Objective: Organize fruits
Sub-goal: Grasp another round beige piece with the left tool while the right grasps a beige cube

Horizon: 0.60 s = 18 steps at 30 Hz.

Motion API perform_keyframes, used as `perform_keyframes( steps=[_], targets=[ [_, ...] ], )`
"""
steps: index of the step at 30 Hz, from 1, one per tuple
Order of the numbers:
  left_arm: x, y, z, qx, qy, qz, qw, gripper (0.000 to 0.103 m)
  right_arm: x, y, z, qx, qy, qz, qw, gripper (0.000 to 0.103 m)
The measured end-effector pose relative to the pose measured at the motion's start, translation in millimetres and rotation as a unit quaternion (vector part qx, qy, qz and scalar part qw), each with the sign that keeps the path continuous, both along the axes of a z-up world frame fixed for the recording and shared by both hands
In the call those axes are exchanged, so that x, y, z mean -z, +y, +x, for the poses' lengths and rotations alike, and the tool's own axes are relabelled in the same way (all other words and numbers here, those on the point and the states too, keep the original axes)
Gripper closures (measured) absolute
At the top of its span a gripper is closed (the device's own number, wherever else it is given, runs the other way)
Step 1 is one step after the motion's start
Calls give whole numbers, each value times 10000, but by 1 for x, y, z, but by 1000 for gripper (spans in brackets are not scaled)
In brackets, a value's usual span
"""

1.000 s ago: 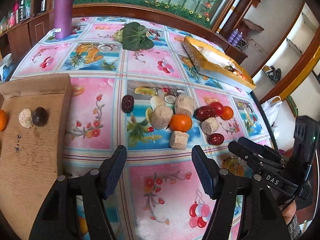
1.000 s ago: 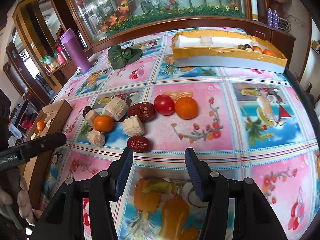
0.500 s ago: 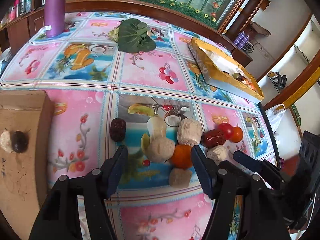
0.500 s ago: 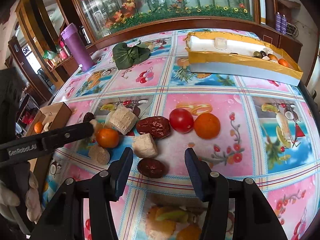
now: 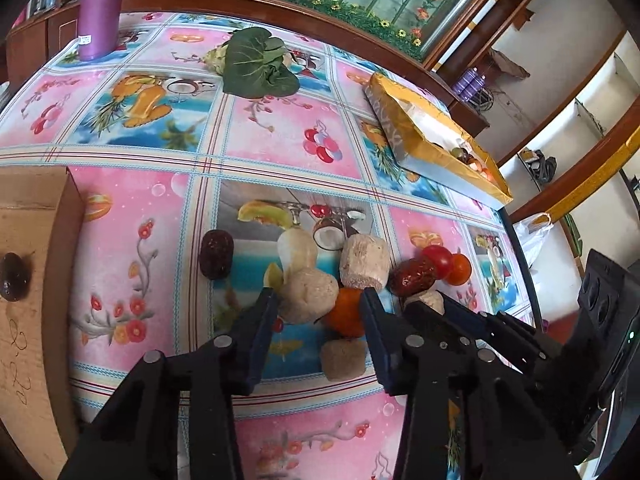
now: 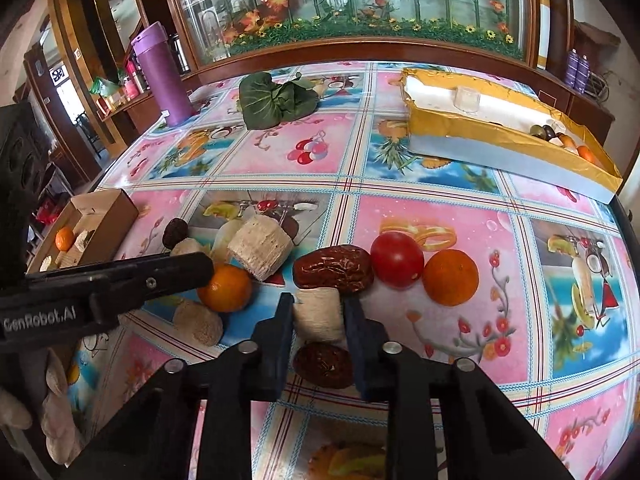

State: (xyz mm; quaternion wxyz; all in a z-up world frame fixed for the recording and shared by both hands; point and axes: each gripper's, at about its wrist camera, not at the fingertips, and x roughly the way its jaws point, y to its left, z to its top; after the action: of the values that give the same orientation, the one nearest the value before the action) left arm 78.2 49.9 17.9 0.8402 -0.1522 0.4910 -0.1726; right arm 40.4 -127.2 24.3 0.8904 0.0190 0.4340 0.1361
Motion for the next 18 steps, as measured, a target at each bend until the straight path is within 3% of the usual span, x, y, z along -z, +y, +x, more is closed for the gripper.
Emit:
perform_keyframes(
  steps=[7,15,18],
  targets=[
    [7,19,6,-340,214,-458,9981,64,-1,-5,-8,20,-26,68,10000,78],
    [5,16,8,-442,96,-114,9989,64,1,-10,-10,60,-19,145,9999,78],
    [6,9,11,-360,91,-177,9992,63,1,-11,-11,64,-22,187,9998,78]
  ],
)
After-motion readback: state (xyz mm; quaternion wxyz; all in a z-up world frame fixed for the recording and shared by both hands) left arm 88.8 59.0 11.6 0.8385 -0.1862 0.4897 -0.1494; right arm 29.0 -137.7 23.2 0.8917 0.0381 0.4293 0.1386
